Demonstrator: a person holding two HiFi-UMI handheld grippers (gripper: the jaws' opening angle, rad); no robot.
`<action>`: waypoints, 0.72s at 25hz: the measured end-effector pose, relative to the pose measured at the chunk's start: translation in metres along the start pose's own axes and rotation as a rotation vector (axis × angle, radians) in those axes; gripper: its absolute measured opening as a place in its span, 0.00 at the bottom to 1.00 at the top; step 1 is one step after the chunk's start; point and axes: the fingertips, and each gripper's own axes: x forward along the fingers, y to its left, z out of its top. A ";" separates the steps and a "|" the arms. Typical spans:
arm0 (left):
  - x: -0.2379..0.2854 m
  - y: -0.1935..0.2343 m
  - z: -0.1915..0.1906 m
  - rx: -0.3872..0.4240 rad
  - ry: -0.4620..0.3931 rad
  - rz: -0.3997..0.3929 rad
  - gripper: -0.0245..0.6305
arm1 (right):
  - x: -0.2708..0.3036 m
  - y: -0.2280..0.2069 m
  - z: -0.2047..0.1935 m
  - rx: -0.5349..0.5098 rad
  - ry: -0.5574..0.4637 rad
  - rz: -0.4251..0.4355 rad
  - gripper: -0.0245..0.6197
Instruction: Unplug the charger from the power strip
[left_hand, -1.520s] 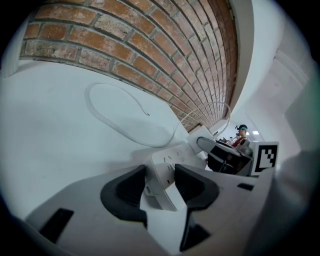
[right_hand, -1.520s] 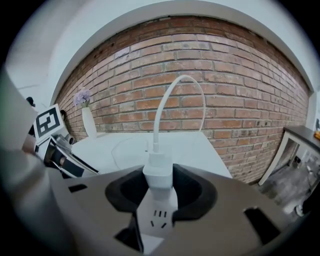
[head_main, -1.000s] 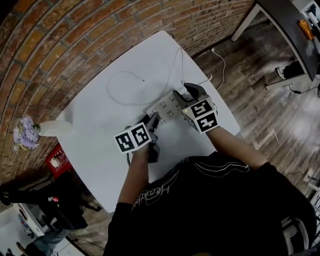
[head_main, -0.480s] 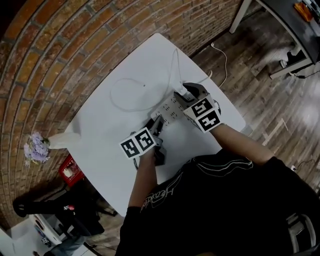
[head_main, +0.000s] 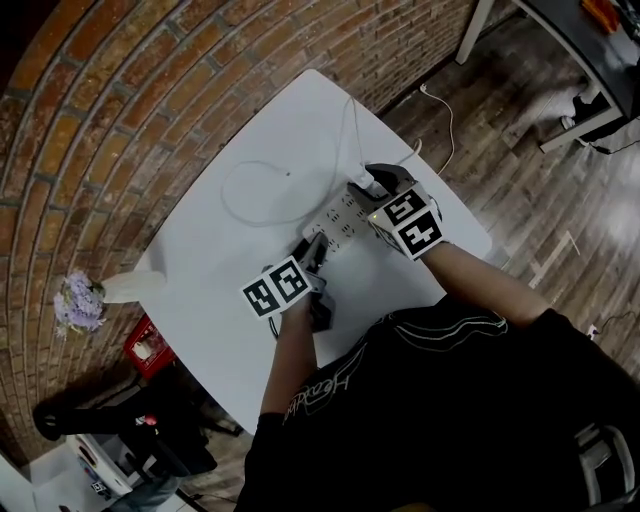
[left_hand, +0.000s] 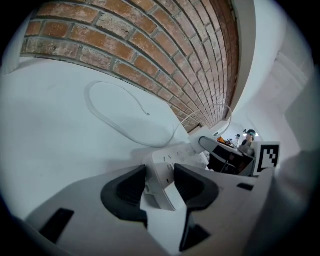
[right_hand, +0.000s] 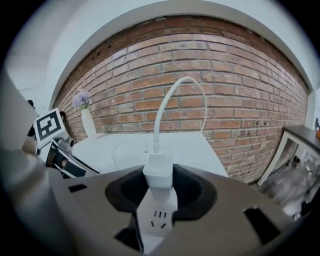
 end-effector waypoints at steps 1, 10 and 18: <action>0.000 0.000 0.000 -0.001 -0.002 0.001 0.32 | -0.001 0.002 0.002 -0.031 -0.002 -0.005 0.22; -0.001 0.001 0.000 -0.011 -0.009 0.004 0.32 | -0.012 -0.001 0.024 0.018 -0.078 0.037 0.23; -0.033 -0.011 0.012 0.052 -0.087 0.033 0.25 | -0.045 -0.001 0.038 0.148 -0.118 0.138 0.23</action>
